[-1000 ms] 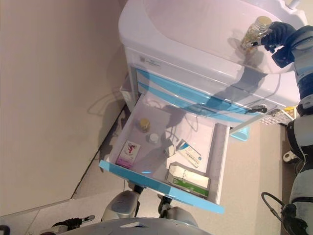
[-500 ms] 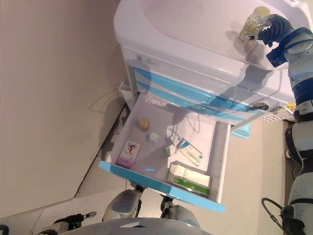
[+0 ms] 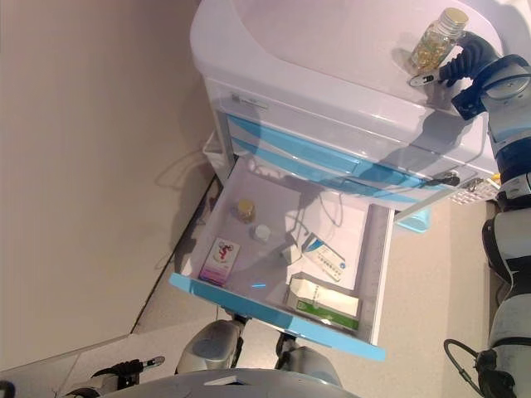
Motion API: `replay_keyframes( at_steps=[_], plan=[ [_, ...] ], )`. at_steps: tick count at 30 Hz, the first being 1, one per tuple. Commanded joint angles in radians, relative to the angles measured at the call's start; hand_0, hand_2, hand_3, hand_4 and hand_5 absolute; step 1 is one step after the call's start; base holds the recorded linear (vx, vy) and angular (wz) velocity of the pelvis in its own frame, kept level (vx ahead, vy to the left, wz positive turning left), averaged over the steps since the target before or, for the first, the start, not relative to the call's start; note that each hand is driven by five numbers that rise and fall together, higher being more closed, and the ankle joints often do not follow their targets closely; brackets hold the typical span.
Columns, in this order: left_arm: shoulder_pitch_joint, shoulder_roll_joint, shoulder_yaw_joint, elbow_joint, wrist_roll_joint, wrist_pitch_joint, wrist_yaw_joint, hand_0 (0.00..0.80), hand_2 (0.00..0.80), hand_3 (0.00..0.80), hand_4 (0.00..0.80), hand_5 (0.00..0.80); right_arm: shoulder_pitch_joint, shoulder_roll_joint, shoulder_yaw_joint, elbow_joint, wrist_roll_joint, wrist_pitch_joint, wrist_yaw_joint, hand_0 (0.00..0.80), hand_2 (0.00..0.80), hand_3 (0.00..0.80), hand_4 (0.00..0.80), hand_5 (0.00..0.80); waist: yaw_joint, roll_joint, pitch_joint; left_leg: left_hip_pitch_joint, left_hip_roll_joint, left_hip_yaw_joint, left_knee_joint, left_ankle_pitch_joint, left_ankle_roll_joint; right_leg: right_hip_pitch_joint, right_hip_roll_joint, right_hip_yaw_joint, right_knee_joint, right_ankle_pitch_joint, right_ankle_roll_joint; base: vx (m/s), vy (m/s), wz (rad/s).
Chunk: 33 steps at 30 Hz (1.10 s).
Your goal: Open the drawer and pick up the medicine
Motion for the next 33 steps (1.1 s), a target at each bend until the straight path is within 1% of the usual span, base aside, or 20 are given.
replay_keyframes(
  at_steps=[1,7,11,13,17,26,31,33],
  plan=[
    [0.029,0.002,-0.032,0.045,-0.018,0.009,0.007,0.000,0.000,0.000,0.000,0.000,0.000,-0.010,0.081,0.013,-0.009,-0.002,0.009,0.000,0.000,0.000,0.000,0.000,-0.002,0.016,-0.033,0.005,0.010,-0.019,-0.036,-0.032,-0.014,-0.009,-0.029,0.015,0.149,-0.074,0.031,0.000,0.000,0.00],
    [0.028,0.004,-0.033,0.044,-0.014,0.014,0.009,0.000,0.000,0.000,0.000,0.000,-0.006,-0.013,0.074,0.013,0.010,0.010,-0.006,0.000,0.000,0.000,0.000,0.000,-0.004,0.012,-0.035,0.008,0.011,-0.016,-0.033,-0.035,-0.012,-0.008,-0.029,0.019,0.154,-0.074,0.032,0.000,0.000,0.00],
    [0.023,0.009,-0.034,0.045,-0.016,0.017,0.009,0.000,0.000,0.000,0.000,0.000,-0.017,-0.023,0.073,0.012,0.034,0.037,-0.015,0.000,0.000,0.000,0.000,0.000,-0.009,0.009,-0.034,0.011,0.012,-0.010,-0.033,-0.037,-0.011,-0.007,-0.028,0.023,0.154,-0.073,0.034,-0.009,-0.004,-0.02],
    [0.024,0.011,-0.034,0.046,-0.017,0.016,0.009,0.000,0.000,0.000,0.000,0.000,-0.025,-0.036,0.073,0.007,0.070,0.054,-0.020,0.000,0.000,0.000,0.000,0.000,-0.013,0.006,-0.035,0.012,0.013,-0.006,-0.032,-0.039,-0.010,-0.006,-0.028,0.026,0.155,-0.072,0.034,-0.015,-0.007,-0.04],
    [0.027,0.016,-0.029,0.052,-0.019,0.015,0.007,0.000,0.000,0.000,0.000,0.000,-0.037,-0.064,0.057,0.006,0.123,0.055,-0.016,0.000,0.000,0.000,0.000,0.000,-0.025,0.001,-0.042,0.021,0.015,0.004,-0.029,-0.045,-0.008,-0.004,-0.028,0.036,0.159,-0.072,0.036,-0.004,-0.003,-0.06],
    [0.037,0.016,-0.021,0.059,-0.011,0.014,0.009,0.000,0.000,0.000,0.000,0.000,-0.047,-0.125,0.052,0.009,0.125,0.067,-0.008,0.000,0.000,0.000,0.000,0.000,-0.052,-0.005,-0.071,0.046,0.016,0.024,-0.031,-0.056,-0.003,0.007,-0.024,0.067,0.161,-0.072,0.038,0.011,0.007,-0.09],
    [0.040,0.023,-0.022,0.063,-0.006,0.022,0.004,0.000,0.000,0.000,0.000,0.000,-0.075,-0.169,0.065,0.010,0.170,0.060,-0.034,0.000,0.000,0.000,0.000,0.000,-0.074,-0.007,-0.089,0.061,0.018,0.044,-0.036,-0.061,0.000,0.009,-0.020,0.084,0.161,-0.069,0.040,-0.013,-0.001,-0.14],
    [0.040,0.023,-0.026,0.064,0.001,0.028,0.003,0.000,0.000,0.000,0.000,0.000,-0.095,-0.188,0.063,0.000,0.216,0.053,-0.056,0.000,0.000,0.000,0.000,0.000,-0.087,-0.008,-0.100,0.068,0.017,0.052,-0.038,-0.065,0.001,0.011,-0.017,0.095,0.156,-0.066,0.041,-0.017,-0.001,-0.14]
  ],
)
